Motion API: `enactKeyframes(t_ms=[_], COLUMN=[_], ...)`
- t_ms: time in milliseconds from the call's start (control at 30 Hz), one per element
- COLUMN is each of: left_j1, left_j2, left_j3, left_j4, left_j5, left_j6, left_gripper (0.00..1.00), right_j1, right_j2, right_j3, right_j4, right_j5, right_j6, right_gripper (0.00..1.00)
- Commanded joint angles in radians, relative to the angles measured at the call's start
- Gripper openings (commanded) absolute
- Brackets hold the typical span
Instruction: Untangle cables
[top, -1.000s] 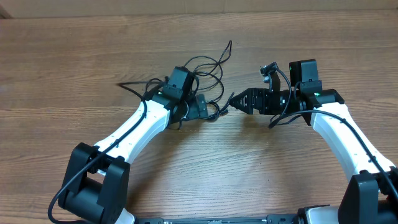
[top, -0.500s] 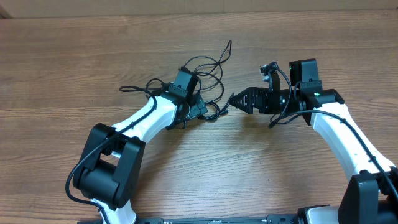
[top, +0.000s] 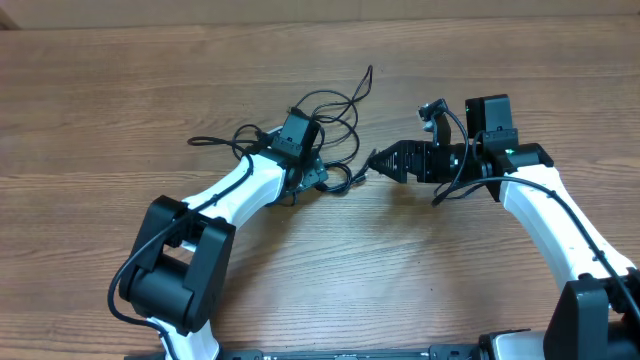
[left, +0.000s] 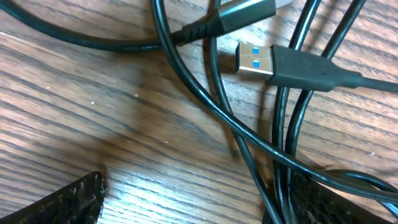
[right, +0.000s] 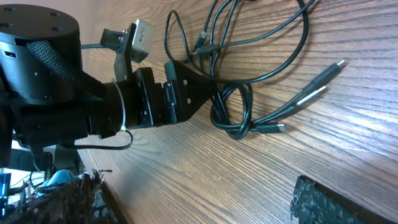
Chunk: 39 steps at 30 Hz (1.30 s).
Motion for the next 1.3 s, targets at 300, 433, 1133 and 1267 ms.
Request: enactKeyframes(t_ms=[300,433,1133,1267], left_j1=[0.002,0.002,0.002,0.002], left_j2=[0.085,0.085,0.169,0.169], left_j3=[-0.008,-0.008,-0.008,-0.008], left_j4=[0.079,0.093,-0.013,-0.095], left_j5=[-0.038,-0.028,-0.031,-0.045], left_j6=[0.004,0.005,0.031,0.031], left_gripper=[0.95,0.95,0.91,0.91], right_j1=[0.005,0.005,0.005,0.005], right_j2=[0.001,0.001,0.001,0.001], right_j3=[0.006,0.006,0.006,0.006], right_j4=[0.01,0.019,0.023,0.028], right_j5=[0.003,0.003,-0.001,-0.002], right_j6=[0.0,0.0,0.001,0.001], right_gripper=[1.0,1.0,1.0,1.0])
